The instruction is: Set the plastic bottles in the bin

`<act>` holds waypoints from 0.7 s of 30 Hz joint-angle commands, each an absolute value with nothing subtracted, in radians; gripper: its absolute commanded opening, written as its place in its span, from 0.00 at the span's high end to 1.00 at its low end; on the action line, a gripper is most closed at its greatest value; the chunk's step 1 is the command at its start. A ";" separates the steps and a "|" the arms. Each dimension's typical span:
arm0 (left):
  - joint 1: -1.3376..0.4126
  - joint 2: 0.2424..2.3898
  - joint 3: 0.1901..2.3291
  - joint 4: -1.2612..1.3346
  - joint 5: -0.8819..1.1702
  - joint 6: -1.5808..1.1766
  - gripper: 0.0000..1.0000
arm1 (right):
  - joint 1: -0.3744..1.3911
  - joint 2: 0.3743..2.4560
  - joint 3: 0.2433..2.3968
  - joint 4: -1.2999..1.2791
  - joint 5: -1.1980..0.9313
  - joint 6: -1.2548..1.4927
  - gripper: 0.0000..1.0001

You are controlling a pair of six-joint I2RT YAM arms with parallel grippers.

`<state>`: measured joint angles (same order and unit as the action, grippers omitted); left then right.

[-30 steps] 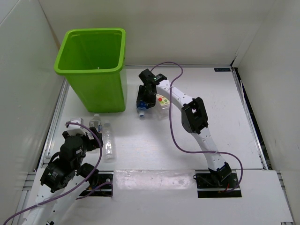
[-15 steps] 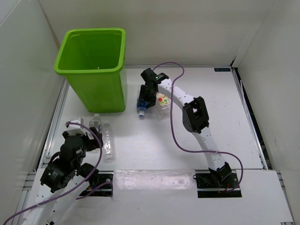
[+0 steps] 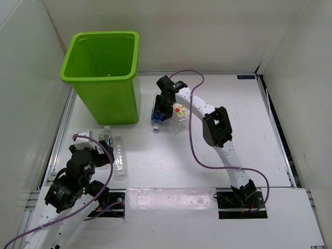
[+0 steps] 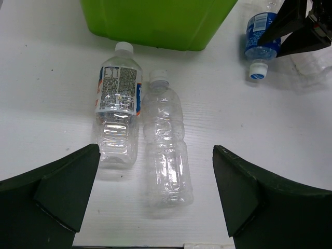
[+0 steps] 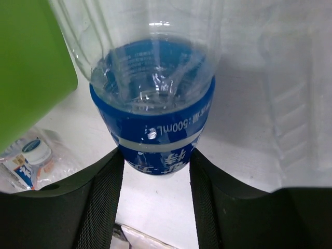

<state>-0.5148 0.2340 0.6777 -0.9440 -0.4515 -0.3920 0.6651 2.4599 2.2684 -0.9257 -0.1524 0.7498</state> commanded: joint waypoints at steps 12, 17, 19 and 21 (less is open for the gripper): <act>-0.519 0.233 0.670 -0.925 -0.439 -0.382 0.00 | 0.684 2.392 2.253 -1.011 -0.101 0.735 0.41; -0.519 0.229 0.669 -0.928 -0.439 -0.380 0.00 | 0.678 2.379 2.293 -1.008 -0.094 0.732 0.40; -0.520 0.230 0.669 -0.927 -0.437 -0.377 0.00 | 0.672 2.369 2.293 -0.996 -0.089 0.729 0.40; -0.520 0.227 0.670 -0.928 -0.437 -0.379 0.00 | 0.670 2.362 2.295 -0.986 -0.084 0.726 0.40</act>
<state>-0.5148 0.2337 0.6773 -0.9417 -0.4480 -0.3882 0.6796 2.4416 2.2517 -0.9939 -0.1059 0.7307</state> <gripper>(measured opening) 1.000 0.602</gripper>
